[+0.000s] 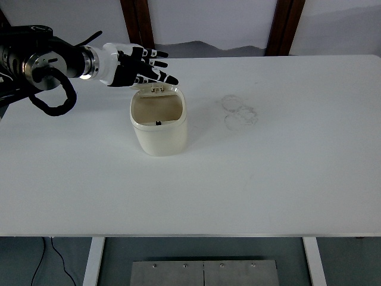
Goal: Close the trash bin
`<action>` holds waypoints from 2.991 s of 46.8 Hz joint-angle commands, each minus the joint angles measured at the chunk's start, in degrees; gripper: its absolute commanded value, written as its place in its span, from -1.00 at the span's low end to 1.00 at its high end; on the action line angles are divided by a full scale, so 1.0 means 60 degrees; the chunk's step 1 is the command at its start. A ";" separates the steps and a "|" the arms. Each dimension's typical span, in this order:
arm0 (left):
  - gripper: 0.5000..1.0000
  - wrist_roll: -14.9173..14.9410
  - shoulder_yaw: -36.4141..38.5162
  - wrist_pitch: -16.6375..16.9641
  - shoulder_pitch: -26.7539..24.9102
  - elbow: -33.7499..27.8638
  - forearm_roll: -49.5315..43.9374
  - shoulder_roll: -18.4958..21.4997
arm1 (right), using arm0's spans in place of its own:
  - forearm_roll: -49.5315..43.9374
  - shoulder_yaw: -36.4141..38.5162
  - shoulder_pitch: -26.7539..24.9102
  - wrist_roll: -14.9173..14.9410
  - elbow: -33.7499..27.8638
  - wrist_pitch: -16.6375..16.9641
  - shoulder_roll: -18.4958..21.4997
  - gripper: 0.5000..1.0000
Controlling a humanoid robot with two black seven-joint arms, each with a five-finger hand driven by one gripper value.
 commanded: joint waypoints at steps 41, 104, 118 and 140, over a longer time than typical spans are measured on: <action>1.00 -0.0001 0.0117 0.0073 0.0179 -0.0266 0.0004 -0.0146 | -0.0014 0.0000 0.0000 0.0003 0.0000 0.0007 0.0000 0.98; 1.00 -0.0001 0.0483 0.0088 0.0311 -0.0266 0.0004 -0.0175 | -0.0014 0.0000 0.0000 0.0003 0.0000 -0.0008 0.0000 0.98; 1.00 -0.0001 0.0498 0.0073 0.0311 -0.0266 0.0004 -0.0175 | -0.0014 -0.0014 0.0000 0.0003 0.0000 0.0007 0.0000 0.98; 1.00 -0.0001 0.0454 0.0029 0.0033 -0.0236 0.0004 -0.0044 | -0.0014 0.0000 0.0000 0.0003 0.0000 0.0007 0.0000 0.98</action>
